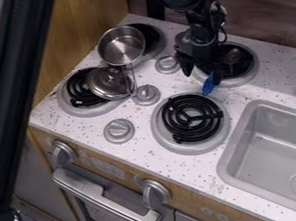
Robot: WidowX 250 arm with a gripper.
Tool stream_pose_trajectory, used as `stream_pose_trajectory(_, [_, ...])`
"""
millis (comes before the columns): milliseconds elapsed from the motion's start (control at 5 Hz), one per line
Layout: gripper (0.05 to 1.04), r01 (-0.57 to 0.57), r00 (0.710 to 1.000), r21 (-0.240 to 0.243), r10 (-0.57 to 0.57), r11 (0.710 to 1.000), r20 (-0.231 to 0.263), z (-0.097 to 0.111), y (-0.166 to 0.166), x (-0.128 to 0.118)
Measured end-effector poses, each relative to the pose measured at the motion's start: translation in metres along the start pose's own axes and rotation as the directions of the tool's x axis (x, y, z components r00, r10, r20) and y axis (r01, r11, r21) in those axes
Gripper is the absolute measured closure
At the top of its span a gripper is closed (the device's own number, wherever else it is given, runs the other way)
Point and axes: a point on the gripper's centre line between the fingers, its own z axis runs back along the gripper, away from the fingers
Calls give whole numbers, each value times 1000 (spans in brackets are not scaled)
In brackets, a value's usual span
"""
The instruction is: Move the spoon with blue handle to the lower right burner
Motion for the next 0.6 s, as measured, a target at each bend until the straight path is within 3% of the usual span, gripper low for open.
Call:
stream_pose_trajectory(400, [86, 28, 998, 4, -27, 1000, -54, -26, -10, -7])
stream_pose_trajectory(600, [135, 27, 998, 4, -27, 1000, -57, -27, -11, -6])
